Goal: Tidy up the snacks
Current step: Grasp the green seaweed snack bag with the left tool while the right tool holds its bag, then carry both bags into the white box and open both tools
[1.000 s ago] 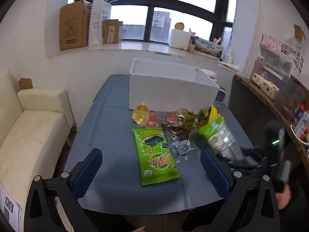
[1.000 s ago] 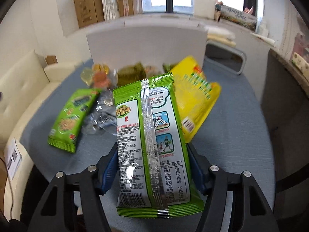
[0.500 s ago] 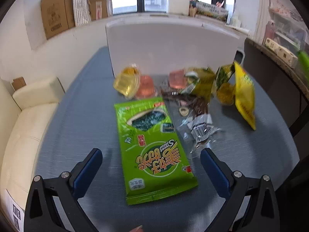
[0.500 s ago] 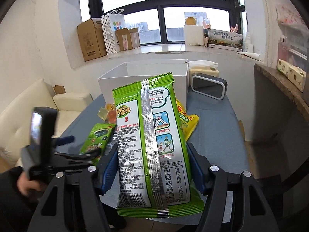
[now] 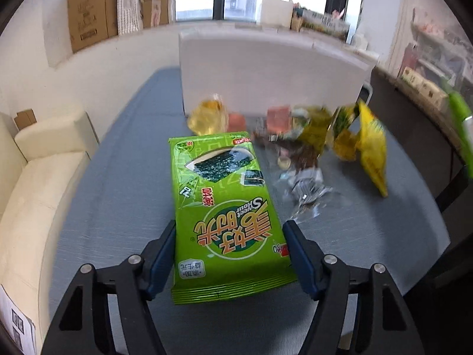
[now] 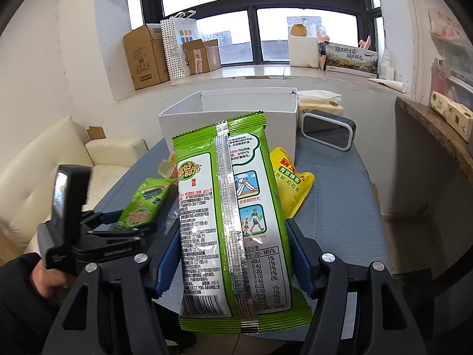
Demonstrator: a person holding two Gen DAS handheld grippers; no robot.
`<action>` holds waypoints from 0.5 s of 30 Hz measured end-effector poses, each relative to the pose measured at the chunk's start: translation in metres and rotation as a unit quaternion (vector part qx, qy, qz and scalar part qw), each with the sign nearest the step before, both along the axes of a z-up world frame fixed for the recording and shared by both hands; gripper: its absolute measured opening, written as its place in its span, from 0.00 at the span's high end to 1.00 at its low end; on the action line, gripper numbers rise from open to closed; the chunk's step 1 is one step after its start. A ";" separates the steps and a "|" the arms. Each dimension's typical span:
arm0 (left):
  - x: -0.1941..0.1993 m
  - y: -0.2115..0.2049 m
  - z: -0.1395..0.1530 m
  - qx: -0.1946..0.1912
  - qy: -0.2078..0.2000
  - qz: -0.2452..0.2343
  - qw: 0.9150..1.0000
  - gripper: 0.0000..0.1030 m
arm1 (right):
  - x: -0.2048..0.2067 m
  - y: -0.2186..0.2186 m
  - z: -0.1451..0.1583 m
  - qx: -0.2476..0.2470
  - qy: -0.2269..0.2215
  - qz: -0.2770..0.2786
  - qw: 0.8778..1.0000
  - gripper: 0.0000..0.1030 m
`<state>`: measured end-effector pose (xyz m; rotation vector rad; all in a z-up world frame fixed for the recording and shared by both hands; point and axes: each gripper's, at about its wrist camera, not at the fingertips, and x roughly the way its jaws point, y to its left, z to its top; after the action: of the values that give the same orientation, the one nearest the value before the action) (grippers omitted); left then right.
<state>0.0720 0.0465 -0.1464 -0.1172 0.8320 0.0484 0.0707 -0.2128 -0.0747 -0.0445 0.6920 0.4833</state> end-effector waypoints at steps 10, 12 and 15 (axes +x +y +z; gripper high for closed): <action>0.007 -0.004 0.110 -0.008 -0.111 -0.014 0.994 0.28 | 0.030 0.007 0.018 0.010 -0.018 -0.010 1.000 0.32; 0.034 -0.006 0.126 0.000 -0.116 -0.024 0.993 0.28 | 0.054 0.012 0.030 0.024 -0.023 -0.011 0.999 0.32; 0.079 -0.002 0.145 0.018 -0.115 -0.038 0.993 0.28 | 0.107 0.023 0.050 0.046 -0.012 -0.016 0.999 0.32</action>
<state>0.1506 0.0445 -0.0015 -0.0558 0.6049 -0.0212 0.1775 -0.1900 -0.0251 0.0470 0.6447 0.4820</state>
